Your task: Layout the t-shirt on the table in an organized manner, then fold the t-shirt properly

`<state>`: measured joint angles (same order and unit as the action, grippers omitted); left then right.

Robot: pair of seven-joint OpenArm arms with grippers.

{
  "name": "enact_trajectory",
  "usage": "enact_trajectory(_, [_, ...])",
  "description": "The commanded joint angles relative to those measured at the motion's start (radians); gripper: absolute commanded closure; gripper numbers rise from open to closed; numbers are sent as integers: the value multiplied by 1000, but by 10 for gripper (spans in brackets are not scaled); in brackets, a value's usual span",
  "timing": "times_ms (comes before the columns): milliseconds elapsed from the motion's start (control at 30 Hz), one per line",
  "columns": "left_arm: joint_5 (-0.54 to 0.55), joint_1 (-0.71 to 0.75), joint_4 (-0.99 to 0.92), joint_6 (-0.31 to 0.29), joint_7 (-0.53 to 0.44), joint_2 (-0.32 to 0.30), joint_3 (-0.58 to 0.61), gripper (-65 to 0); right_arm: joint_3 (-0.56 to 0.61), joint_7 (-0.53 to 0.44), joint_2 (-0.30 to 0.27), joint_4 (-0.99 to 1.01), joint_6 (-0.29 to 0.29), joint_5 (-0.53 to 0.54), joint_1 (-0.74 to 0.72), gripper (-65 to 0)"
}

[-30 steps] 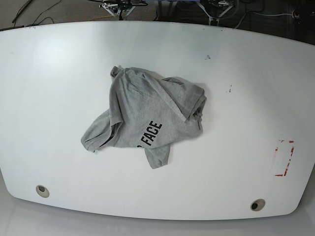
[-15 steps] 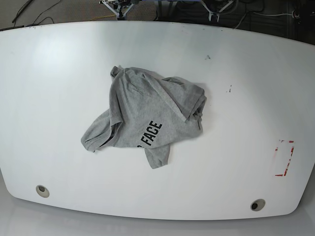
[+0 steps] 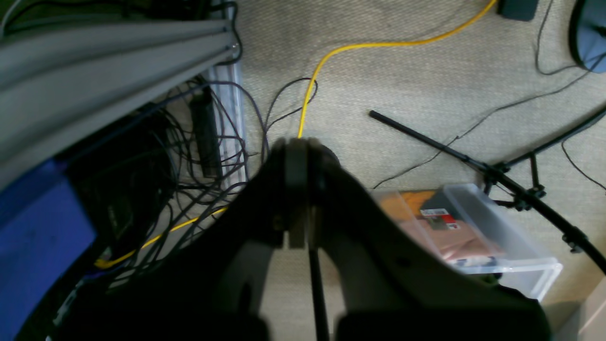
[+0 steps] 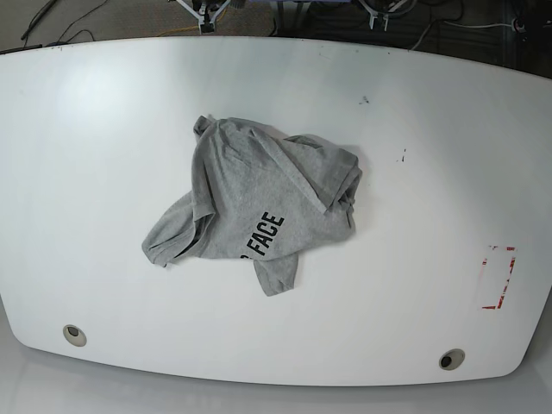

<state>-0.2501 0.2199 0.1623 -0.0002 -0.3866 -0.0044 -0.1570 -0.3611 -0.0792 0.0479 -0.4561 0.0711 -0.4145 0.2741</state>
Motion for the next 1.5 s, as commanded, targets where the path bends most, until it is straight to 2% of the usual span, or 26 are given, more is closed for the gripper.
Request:
enact_trajectory(0, [1, 31, 39, -1, -7, 1, 1, -405, -2, -8, 2, -37, 2, 4, 30, -13])
enact_trajectory(133, [2, 69, 78, -1, -7, 2, 1, -427, -2, -6, 8, -71, 2, 4, 60, -101])
enact_trajectory(267, [2, 106, 132, -1, -7, 2, 1, -428, -2, -6, 22, -139, 2, 4, 107, -232])
enact_trajectory(367, [2, 137, 178, -1, -7, 4, 1, -429, -2, -6, 23, -192, 2, 4, 141, -273])
enact_trajectory(533, [4, 181, 250, -7, -7, 8, 1, -428, -2, -6, 37, -274, 2, 4, 196, -273])
enact_trajectory(800, [5, 293, 422, -74, -7, 19, -5, -427, 0, -6, 43, -422, 6, 4, 291, -276])
enact_trajectory(1100, [8, 399, 593, -73, -7, 20, -5, -427, 66, -8, 45, -568, 8, 6, 391, -277])
enact_trajectory(1267, [74, 465, 693, -76, -7, 20, -5, -427, 109, -8, 46, -653, 2, 10, 459, -277])
enact_trajectory(1467, [108, 540, 796, -77, -2, 13, 0, -427, 124, -6, 68, -763, 0, 75, 541, -276])
